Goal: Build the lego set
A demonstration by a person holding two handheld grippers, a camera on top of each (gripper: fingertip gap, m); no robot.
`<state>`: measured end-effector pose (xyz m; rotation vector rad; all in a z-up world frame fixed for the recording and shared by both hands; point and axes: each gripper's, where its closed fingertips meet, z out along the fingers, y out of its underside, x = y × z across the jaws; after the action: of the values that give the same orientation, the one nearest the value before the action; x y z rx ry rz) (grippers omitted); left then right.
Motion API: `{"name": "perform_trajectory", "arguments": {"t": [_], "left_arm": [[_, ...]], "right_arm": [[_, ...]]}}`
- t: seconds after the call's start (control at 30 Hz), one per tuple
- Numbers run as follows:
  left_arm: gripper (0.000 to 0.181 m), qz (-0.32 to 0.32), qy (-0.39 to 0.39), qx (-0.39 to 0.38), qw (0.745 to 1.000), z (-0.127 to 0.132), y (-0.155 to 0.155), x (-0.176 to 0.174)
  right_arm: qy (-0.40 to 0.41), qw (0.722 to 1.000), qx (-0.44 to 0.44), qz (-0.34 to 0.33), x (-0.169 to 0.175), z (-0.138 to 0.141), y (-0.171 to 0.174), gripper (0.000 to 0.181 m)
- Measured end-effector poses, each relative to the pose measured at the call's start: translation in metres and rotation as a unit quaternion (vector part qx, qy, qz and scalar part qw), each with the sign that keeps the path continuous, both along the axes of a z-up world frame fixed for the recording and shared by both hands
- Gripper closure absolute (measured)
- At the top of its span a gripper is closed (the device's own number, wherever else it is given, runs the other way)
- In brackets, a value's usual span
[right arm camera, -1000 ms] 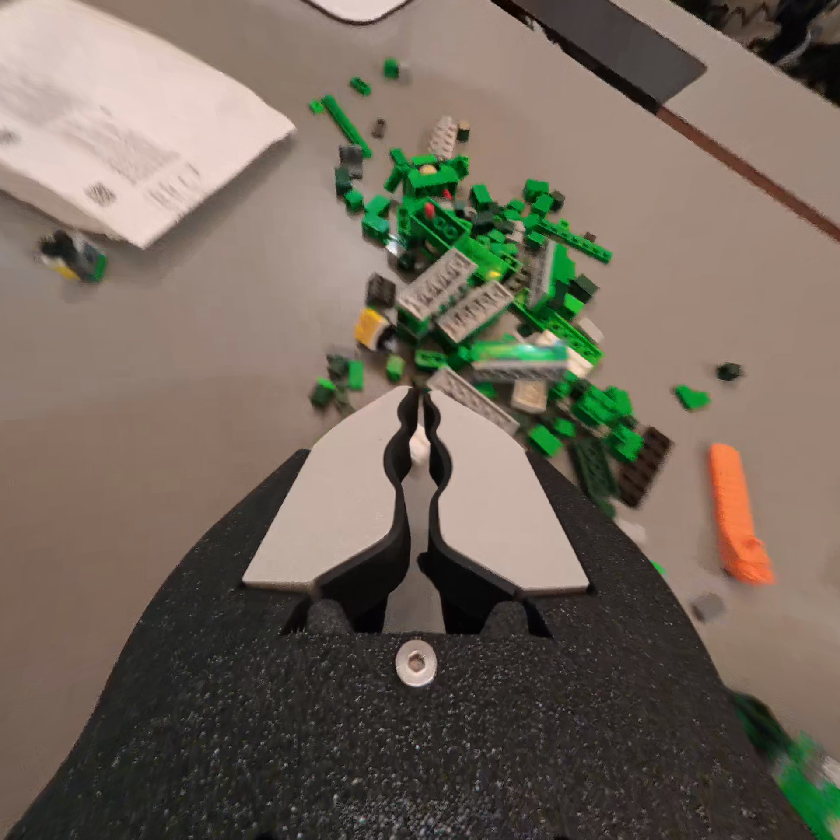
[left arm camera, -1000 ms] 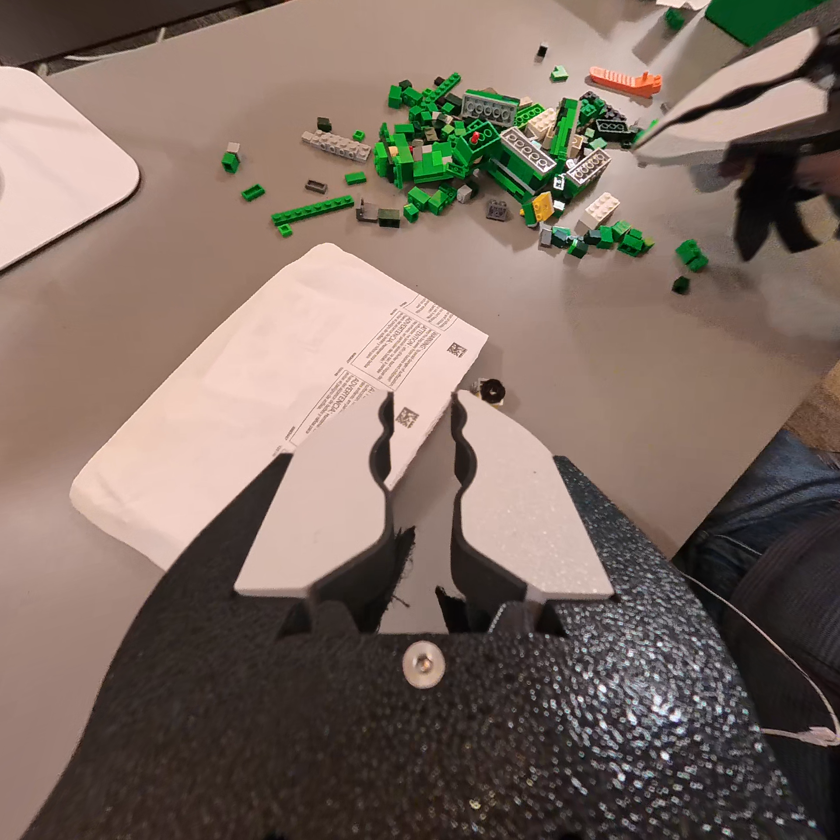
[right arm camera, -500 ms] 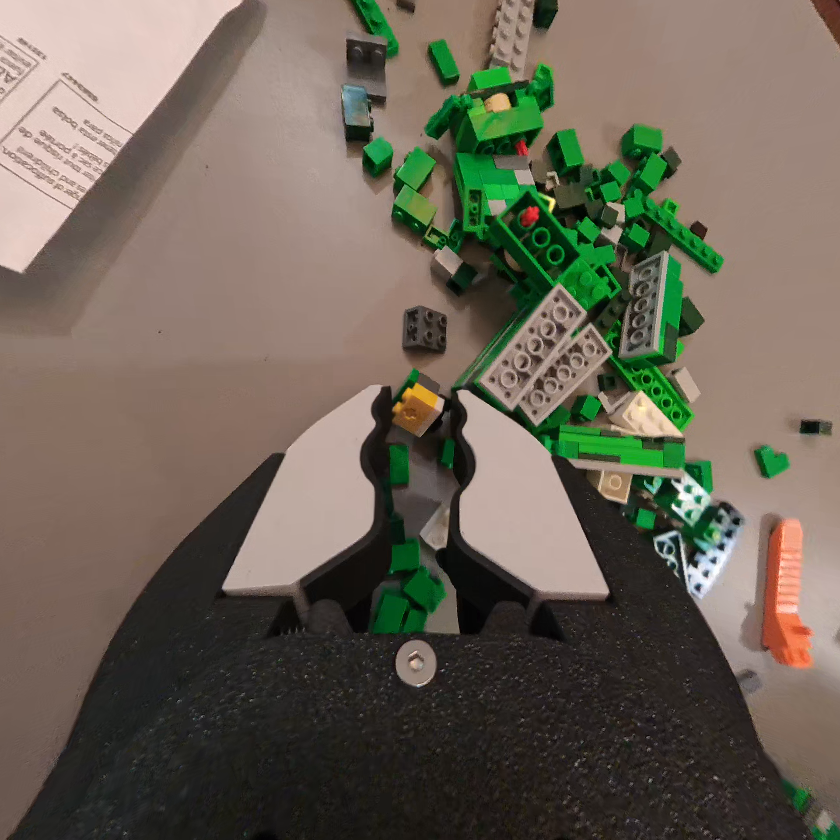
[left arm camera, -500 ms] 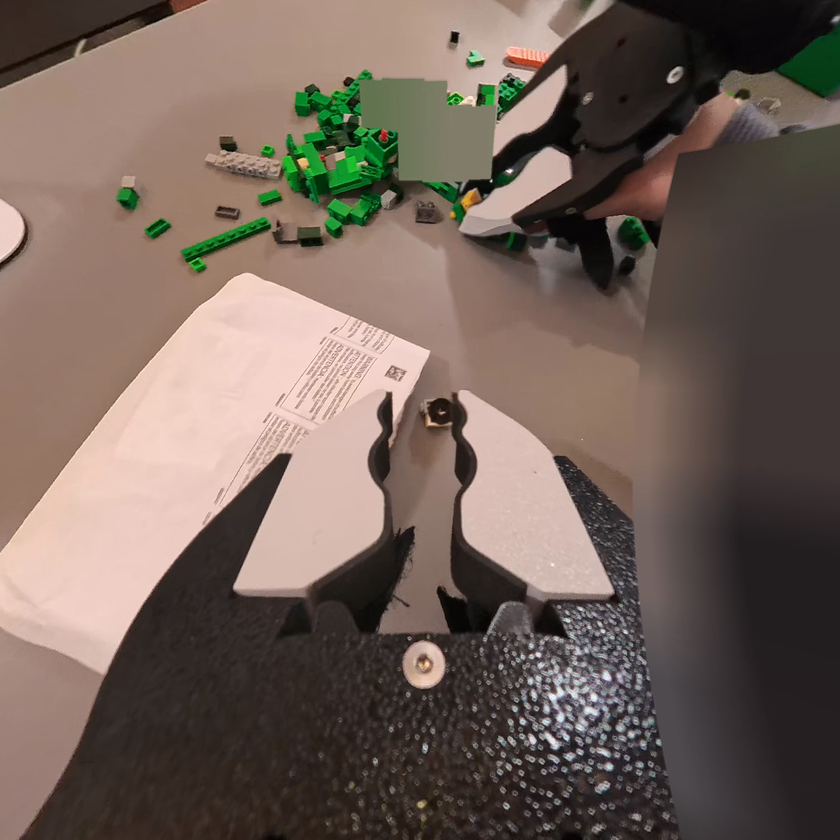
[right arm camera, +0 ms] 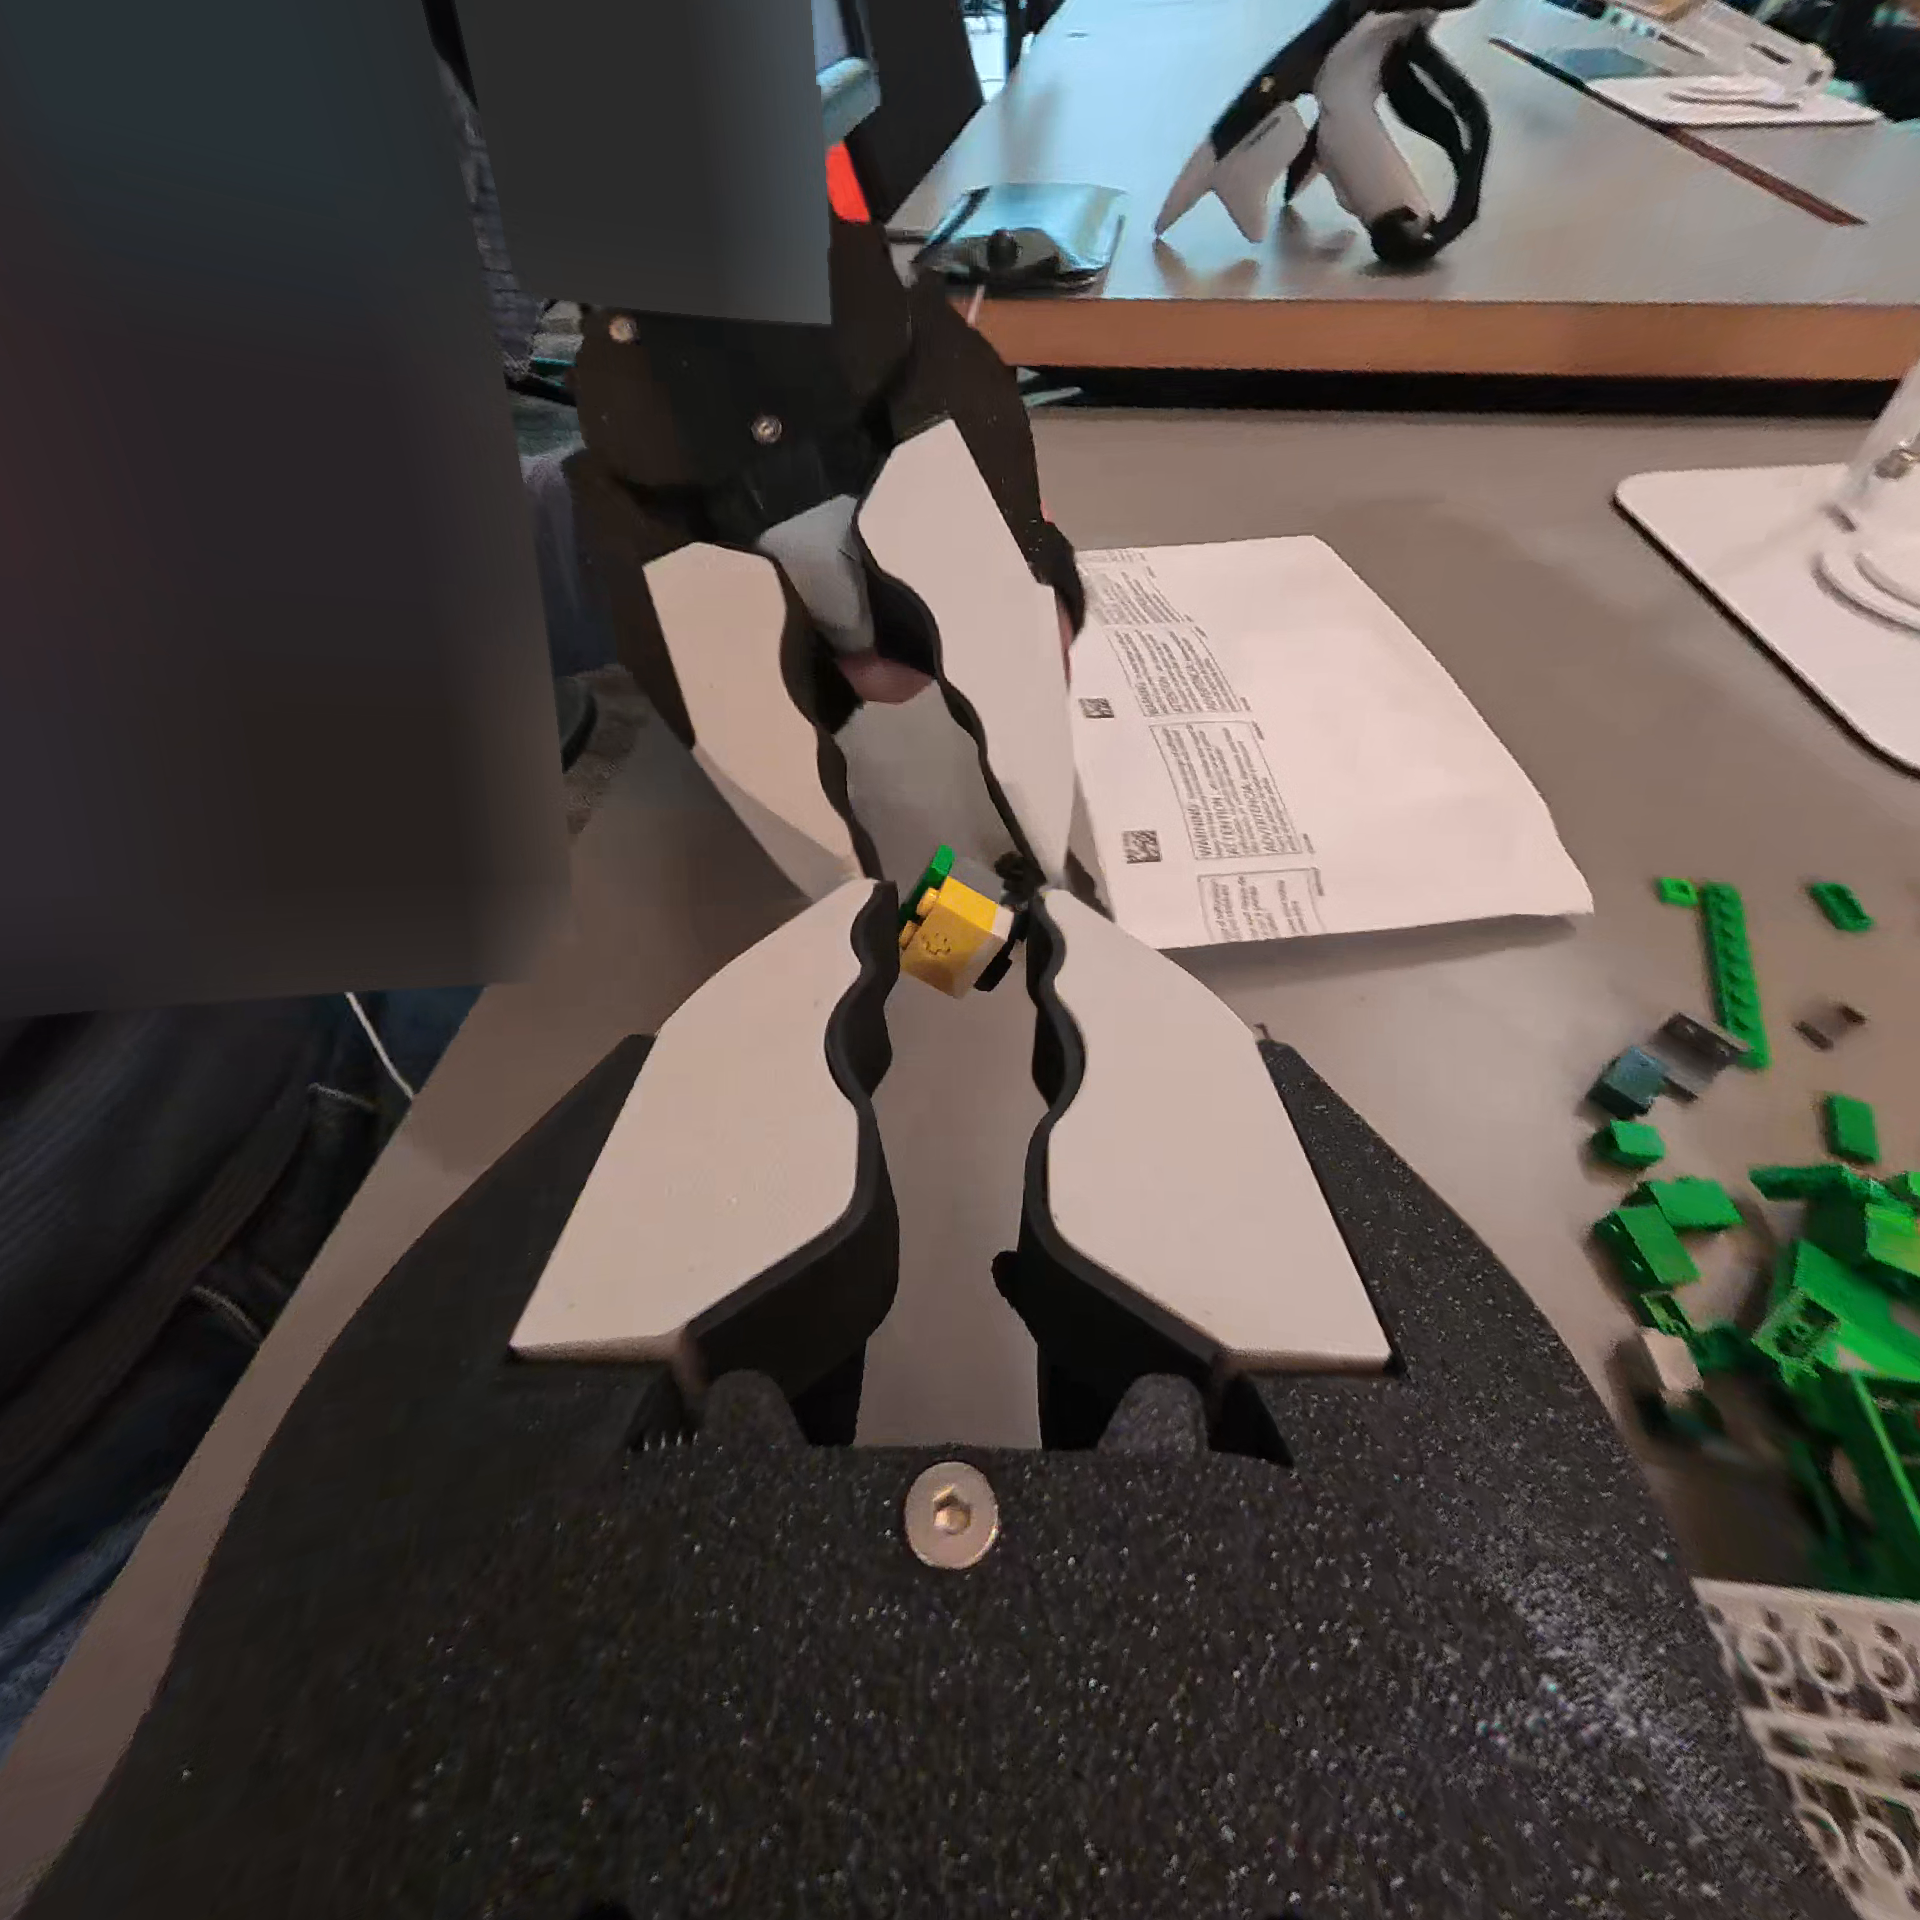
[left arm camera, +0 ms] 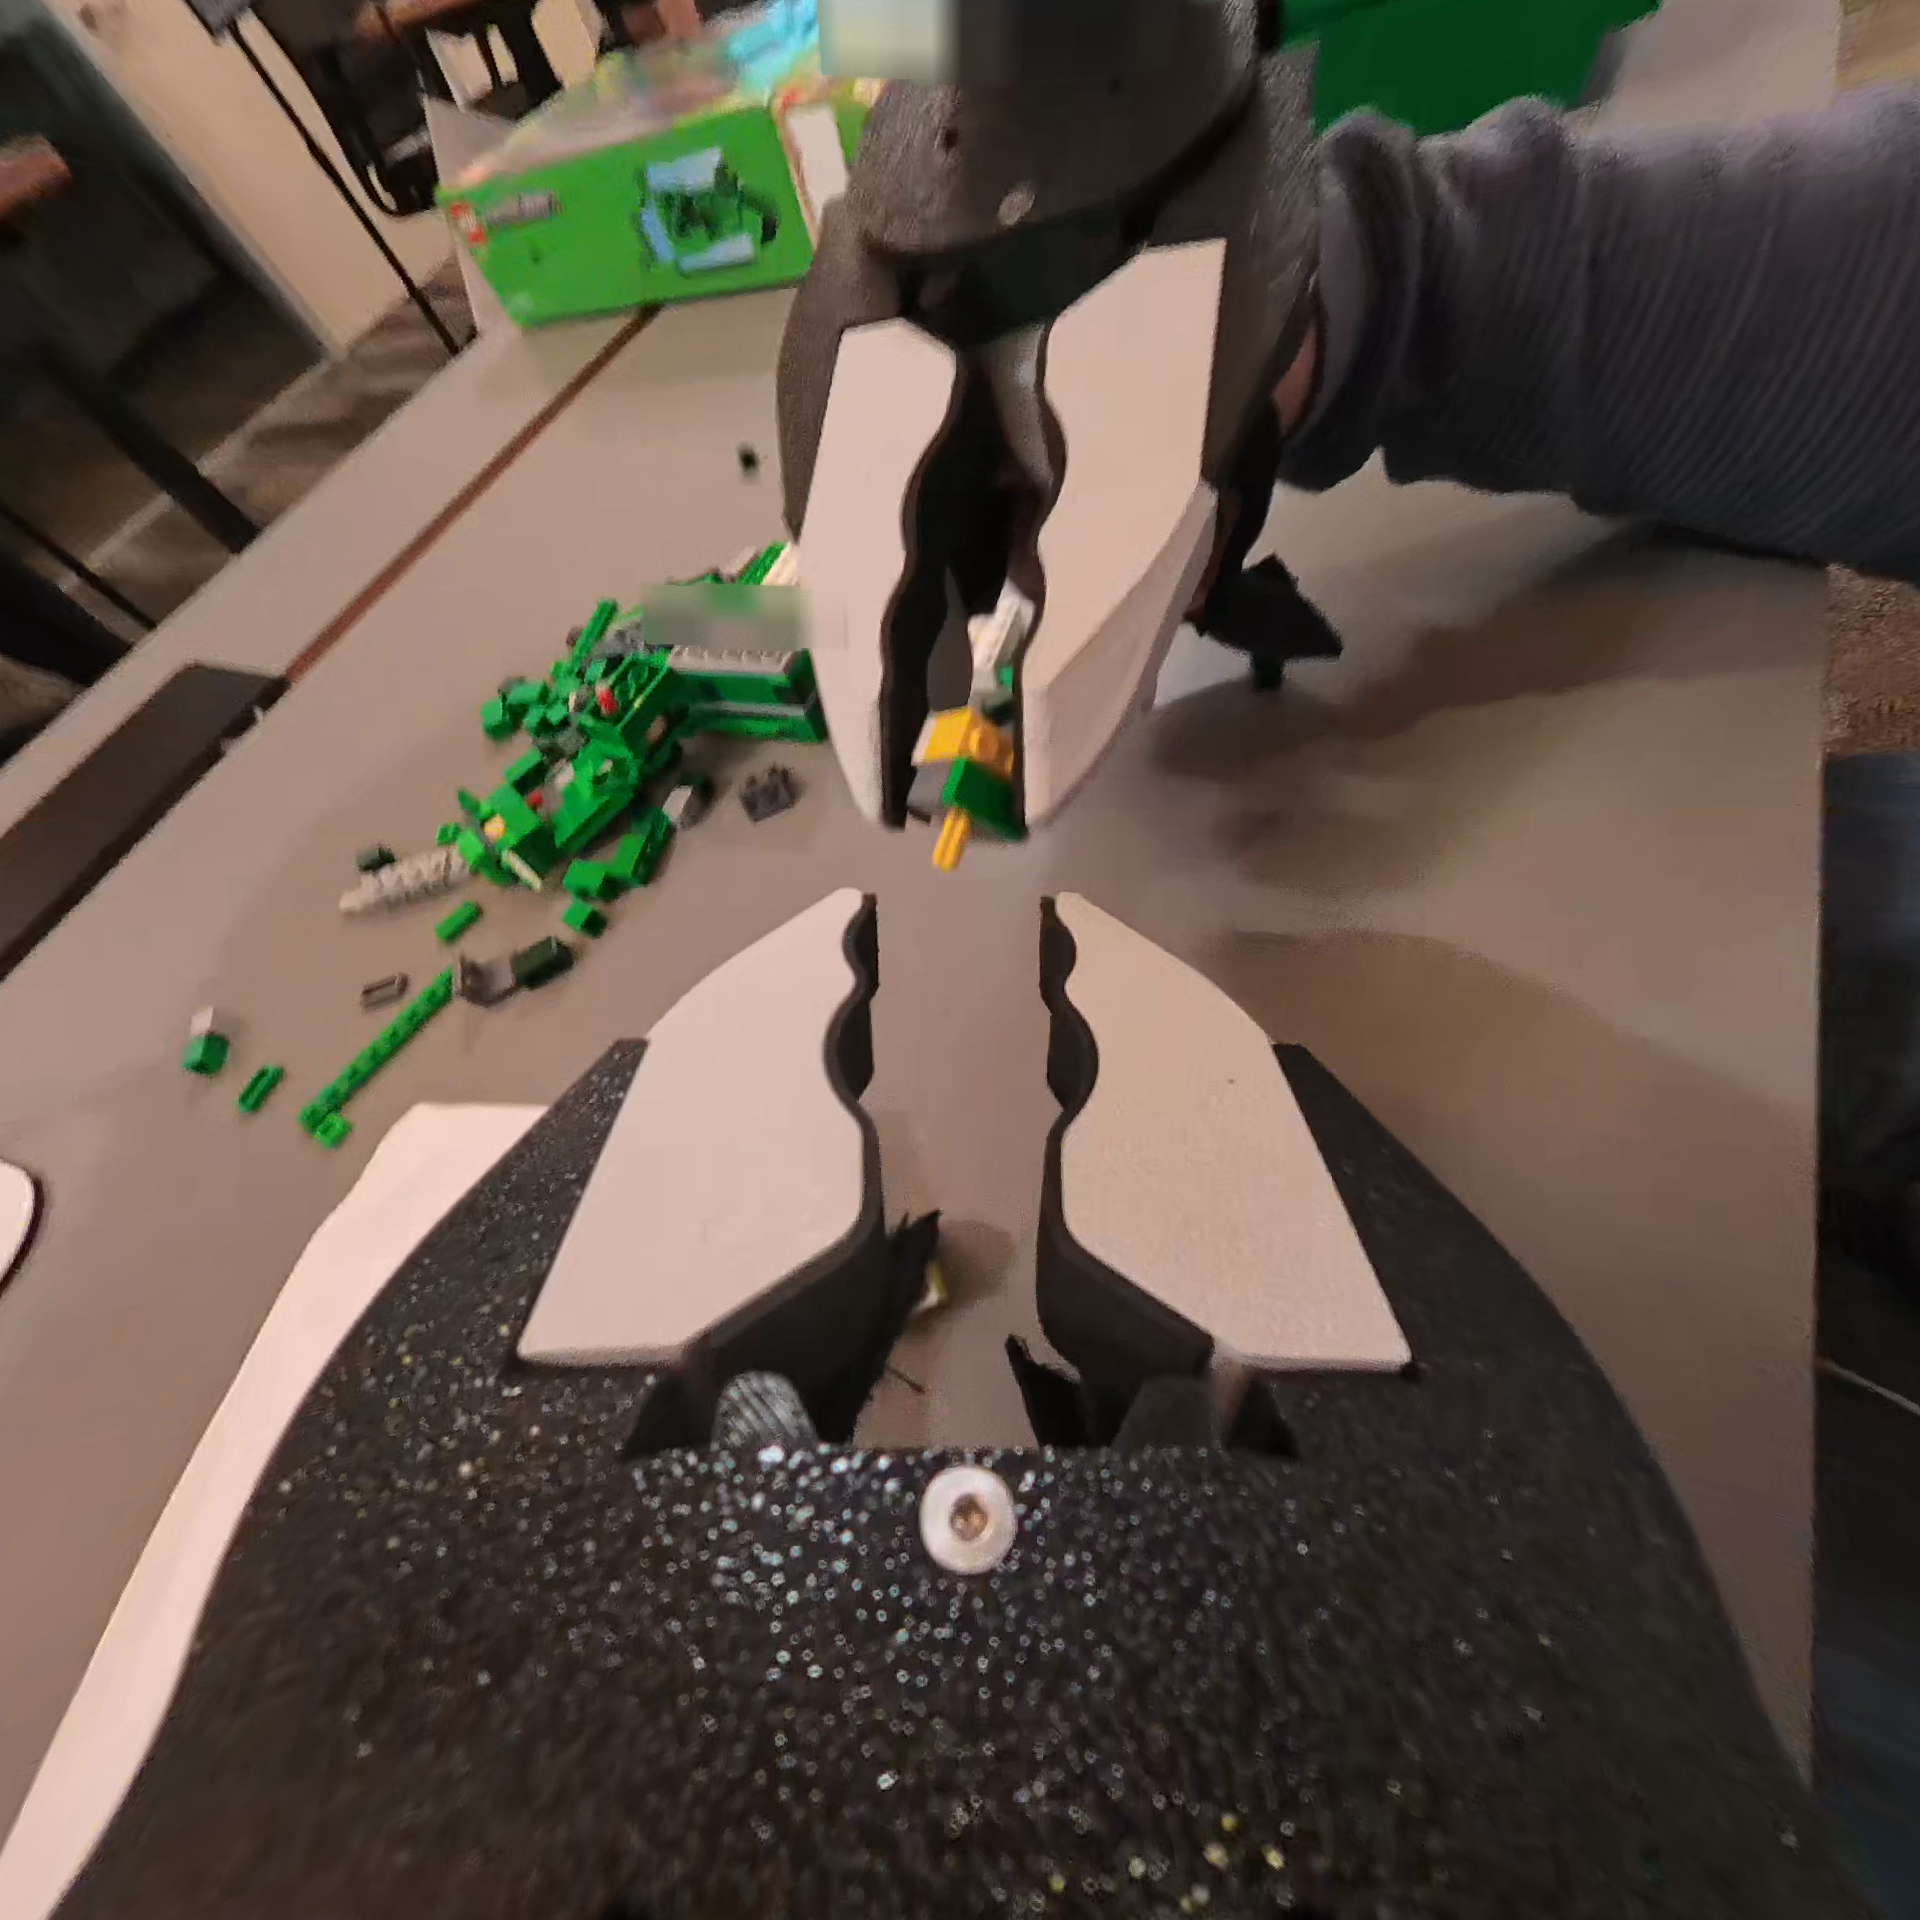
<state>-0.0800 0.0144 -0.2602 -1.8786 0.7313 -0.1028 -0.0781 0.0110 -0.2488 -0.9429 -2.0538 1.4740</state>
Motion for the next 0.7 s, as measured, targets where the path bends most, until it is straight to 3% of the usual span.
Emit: {"name": "perform_trajectory", "arguments": {"t": [0.17, 0.3, 0.37, 0.5, 0.57, 0.7], "left_arm": [[0.164, -0.013, 0.02, 0.024, 0.999, -0.002, 0.001, 0.007], [0.148, -0.018, -0.09, -0.019, 0.996, 0.001, 0.0, 0.006], [0.153, -0.02, -0.137, -0.025, 0.99, 0.004, 0.0, 0.004], [0.17, -0.017, -0.104, -0.011, 0.994, 0.0, -0.001, 0.0], [0.165, -0.027, -0.127, -0.011, 0.991, 0.004, -0.002, 0.004], [0.128, -0.017, -0.176, -0.014, 0.984, 0.011, 0.002, 0.005]], "right_arm": [[0.016, 0.999, 0.03, -0.006, 0.001, -0.002, -0.003, 0.158], [0.099, 0.977, 0.176, -0.072, -0.008, -0.001, 0.008, 0.157], [0.128, 0.97, 0.197, -0.07, -0.008, 0.002, 0.003, 0.158], [0.158, 0.96, 0.214, -0.085, -0.01, 0.006, 0.004, 0.158], [0.178, 0.951, 0.233, -0.102, -0.012, 0.009, 0.007, 0.158], [0.199, 0.921, 0.307, -0.136, -0.018, 0.007, 0.011, 0.158]]}}
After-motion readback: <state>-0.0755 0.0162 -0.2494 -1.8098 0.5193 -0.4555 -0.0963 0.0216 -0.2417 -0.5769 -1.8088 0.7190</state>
